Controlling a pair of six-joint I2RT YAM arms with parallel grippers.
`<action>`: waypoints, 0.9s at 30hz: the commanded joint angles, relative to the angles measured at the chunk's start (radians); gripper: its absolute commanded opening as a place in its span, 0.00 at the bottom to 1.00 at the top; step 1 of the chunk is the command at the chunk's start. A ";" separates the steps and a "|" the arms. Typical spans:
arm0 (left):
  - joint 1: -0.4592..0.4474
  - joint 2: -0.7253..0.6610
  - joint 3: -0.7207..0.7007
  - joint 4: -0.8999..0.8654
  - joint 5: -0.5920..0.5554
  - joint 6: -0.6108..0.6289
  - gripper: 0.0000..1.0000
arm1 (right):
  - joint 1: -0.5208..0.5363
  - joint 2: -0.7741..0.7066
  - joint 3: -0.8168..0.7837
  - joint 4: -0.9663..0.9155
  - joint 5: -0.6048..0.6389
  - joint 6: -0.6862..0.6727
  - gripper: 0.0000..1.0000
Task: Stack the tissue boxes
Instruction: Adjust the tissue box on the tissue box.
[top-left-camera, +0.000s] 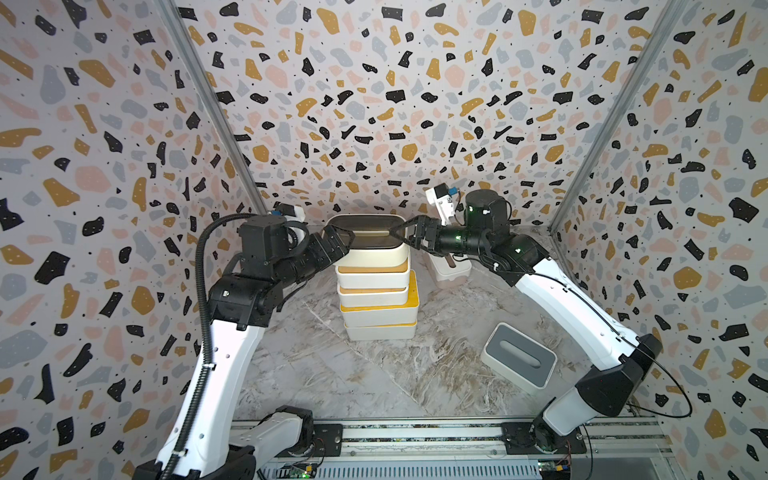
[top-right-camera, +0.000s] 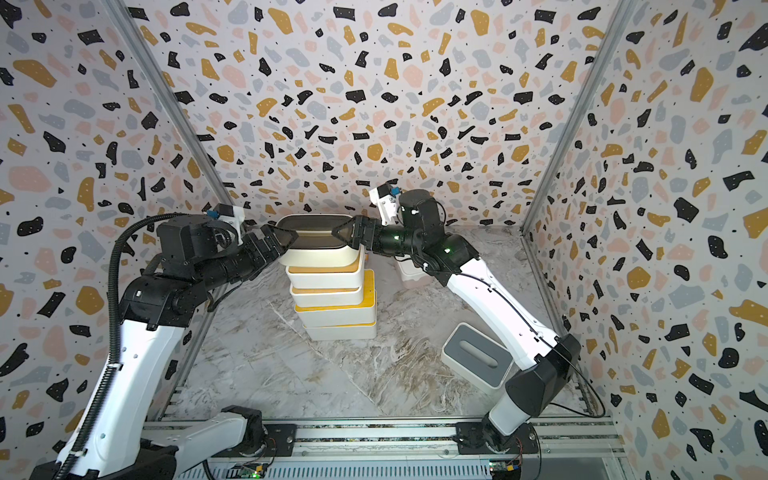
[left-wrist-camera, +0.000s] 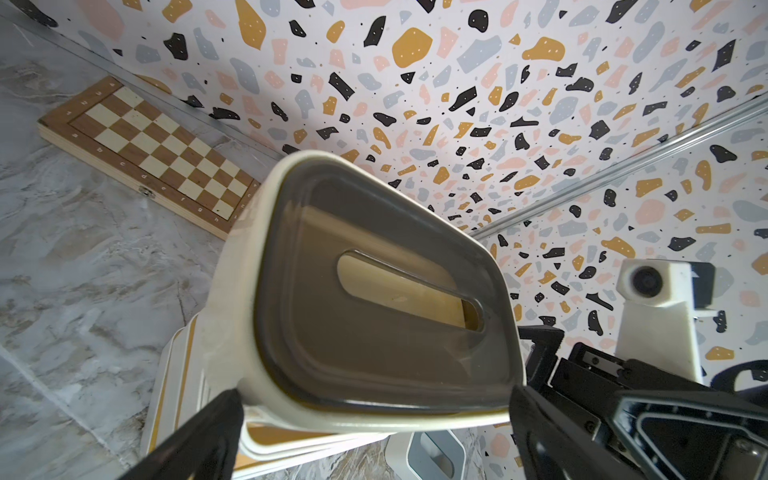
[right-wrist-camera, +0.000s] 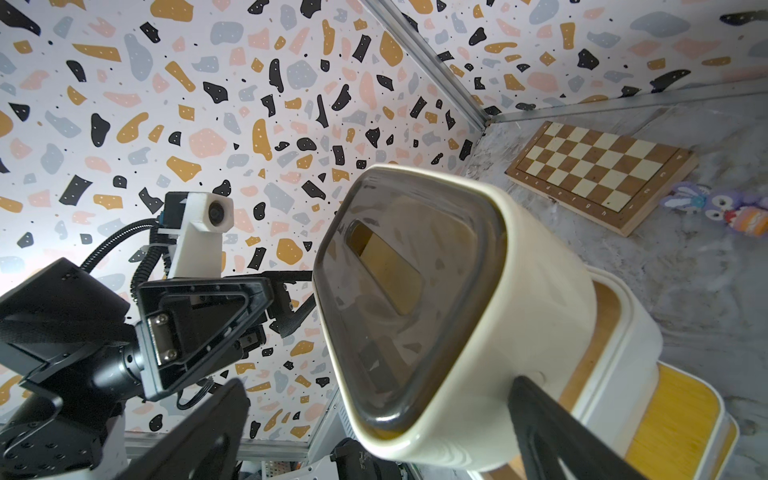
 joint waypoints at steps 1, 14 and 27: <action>-0.013 -0.004 0.017 0.084 0.096 -0.002 1.00 | 0.002 -0.067 -0.037 0.060 -0.050 0.025 0.99; -0.015 -0.021 0.000 0.046 0.043 0.016 0.99 | -0.003 -0.077 -0.027 0.044 -0.026 0.012 0.99; -0.011 -0.029 0.093 -0.052 -0.216 0.191 0.99 | -0.039 -0.094 -0.044 -0.014 0.046 -0.038 0.99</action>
